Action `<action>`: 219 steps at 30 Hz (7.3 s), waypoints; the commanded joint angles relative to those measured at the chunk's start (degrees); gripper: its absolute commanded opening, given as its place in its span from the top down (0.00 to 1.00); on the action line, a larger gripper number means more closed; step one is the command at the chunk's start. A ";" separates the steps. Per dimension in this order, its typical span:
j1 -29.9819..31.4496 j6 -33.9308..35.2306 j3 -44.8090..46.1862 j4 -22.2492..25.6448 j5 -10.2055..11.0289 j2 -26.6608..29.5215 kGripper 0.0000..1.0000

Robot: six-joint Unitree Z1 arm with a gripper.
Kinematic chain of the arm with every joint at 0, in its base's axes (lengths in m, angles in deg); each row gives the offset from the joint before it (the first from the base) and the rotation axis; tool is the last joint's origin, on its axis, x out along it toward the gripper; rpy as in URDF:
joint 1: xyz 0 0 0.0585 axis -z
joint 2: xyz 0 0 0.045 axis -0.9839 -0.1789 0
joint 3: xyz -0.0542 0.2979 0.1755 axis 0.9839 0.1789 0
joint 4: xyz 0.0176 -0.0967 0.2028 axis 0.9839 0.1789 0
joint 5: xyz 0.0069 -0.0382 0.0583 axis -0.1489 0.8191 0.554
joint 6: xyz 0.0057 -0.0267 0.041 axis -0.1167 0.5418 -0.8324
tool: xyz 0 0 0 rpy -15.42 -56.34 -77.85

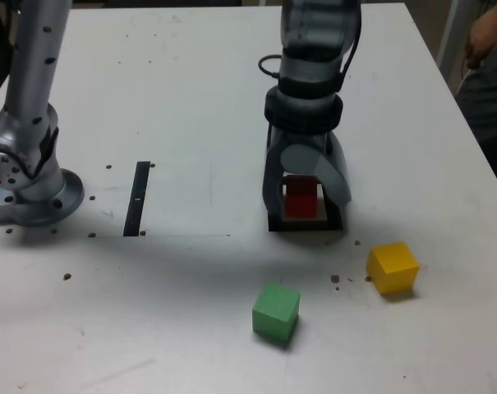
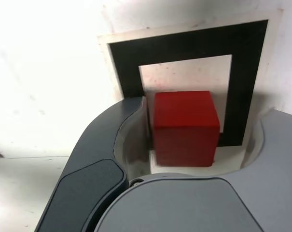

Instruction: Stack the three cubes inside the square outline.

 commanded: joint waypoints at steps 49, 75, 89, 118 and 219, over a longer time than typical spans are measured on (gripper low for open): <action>15.68 8.65 -41.78 22.95 -0.05 -18.82 0.02; 13.15 17.03 -44.33 23.34 -2.16 -24.80 0.53; 13.15 16.56 -45.27 23.33 -1.17 -24.68 0.74; 9.40 5.37 -32.16 30.06 3.88 -4.29 0.74; 20.02 6.14 -12.72 20.16 4.93 6.35 0.01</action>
